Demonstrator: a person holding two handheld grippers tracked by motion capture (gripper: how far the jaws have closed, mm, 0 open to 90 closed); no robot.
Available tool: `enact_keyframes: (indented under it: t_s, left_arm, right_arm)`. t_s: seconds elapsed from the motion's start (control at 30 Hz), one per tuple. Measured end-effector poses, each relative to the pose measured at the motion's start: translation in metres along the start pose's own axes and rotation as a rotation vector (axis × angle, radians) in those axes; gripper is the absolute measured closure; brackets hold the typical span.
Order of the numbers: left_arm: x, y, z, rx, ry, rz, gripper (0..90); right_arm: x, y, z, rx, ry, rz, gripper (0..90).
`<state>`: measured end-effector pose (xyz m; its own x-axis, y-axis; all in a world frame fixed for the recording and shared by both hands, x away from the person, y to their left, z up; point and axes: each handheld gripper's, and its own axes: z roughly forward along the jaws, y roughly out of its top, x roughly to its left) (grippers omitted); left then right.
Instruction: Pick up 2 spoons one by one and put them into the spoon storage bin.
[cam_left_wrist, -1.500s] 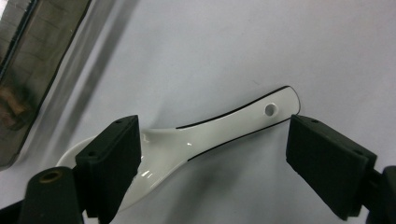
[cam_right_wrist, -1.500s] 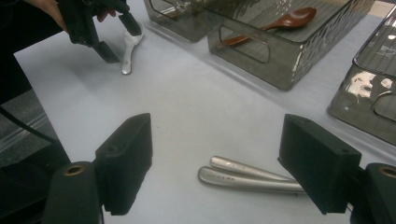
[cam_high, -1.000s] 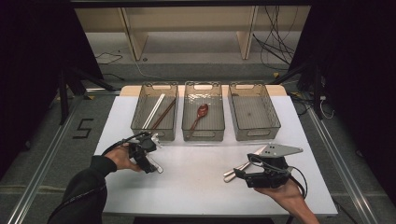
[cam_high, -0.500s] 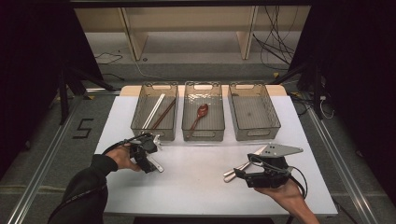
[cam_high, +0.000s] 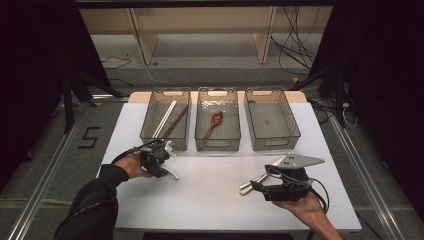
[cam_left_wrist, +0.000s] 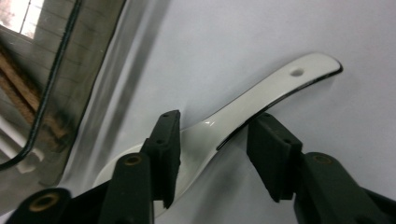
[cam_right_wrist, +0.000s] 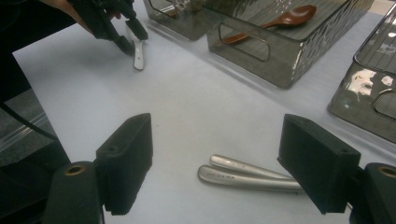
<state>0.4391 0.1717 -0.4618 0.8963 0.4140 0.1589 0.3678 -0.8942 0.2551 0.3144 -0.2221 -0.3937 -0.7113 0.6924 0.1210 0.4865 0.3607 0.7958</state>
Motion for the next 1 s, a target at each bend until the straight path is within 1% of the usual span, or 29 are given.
enact_keyframes:
  t_s: [0.07,0.17,0.2,0.33,0.37,0.4,0.43,0.5,0.53,0.63,0.73,0.87,0.9,1.0]
  left_arm:
    - [0.0003,0.0009,-0.0007,0.003,0.009,0.005,62.0]
    - [0.0004,0.0024,-0.0007,-0.007,0.029,0.005,68.5]
    - [0.0007,0.0031,-0.0013,0.000,0.036,0.014,70.6]
    - [0.0018,0.0057,-0.0004,-0.009,0.068,0.010,78.6]
    - [0.0033,0.0065,-0.0012,0.001,0.071,0.025,79.7]
    - [0.0030,0.0068,-0.0007,-0.009,0.071,0.013,80.6]
    - [0.0038,0.0070,-0.0010,-0.009,0.073,0.017,81.3]
    - [0.0048,0.0072,-0.0012,-0.018,0.077,0.003,82.7]
    - [0.0054,0.0076,-0.0018,-0.019,0.080,0.007,83.5]
    - [0.0065,0.0084,-0.0028,-0.011,0.077,0.012,84.6]
    - [0.0065,0.0088,-0.0043,-0.011,0.057,0.003,84.9]
    - [0.0078,0.0089,-0.0070,-0.008,0.012,-0.024,85.0]
    - [0.0080,0.0086,-0.0073,-0.013,0.000,-0.029,85.0]
    - [0.0096,0.0086,-0.0090,-0.010,-0.009,-0.051,85.1]
  right_arm:
    - [-0.0001,-0.0001,-0.0001,0.000,0.000,0.000,26.8]
    - [0.0000,-0.0001,0.0000,0.000,0.000,0.000,26.8]
    - [0.0000,-0.0001,0.0000,0.001,0.000,0.001,26.8]
    - [0.0002,-0.0001,0.0002,0.000,0.000,0.000,26.8]
    - [0.0001,-0.0001,0.0001,0.001,0.000,0.000,26.8]
    - [0.0001,-0.0001,0.0001,0.001,-0.001,0.000,26.8]
    - [0.0001,-0.0001,0.0001,0.000,0.000,0.000,26.8]
    - [0.0002,-0.0001,0.0000,-0.001,-0.001,-0.001,26.8]
    - [0.0001,-0.0001,-0.0001,0.000,0.000,0.000,26.8]
    - [0.0000,-0.0002,-0.0002,0.000,-0.002,0.000,26.8]
    - [-0.0001,-0.0004,-0.0003,-0.002,-0.002,0.000,26.8]
    - [-0.0006,-0.0003,-0.0008,-0.004,-0.001,0.000,26.8]
    - [-0.0008,-0.0003,-0.0009,-0.004,-0.001,0.002,26.8]
    - [-0.0018,-0.0004,-0.0009,-0.001,-0.001,0.008,26.8]
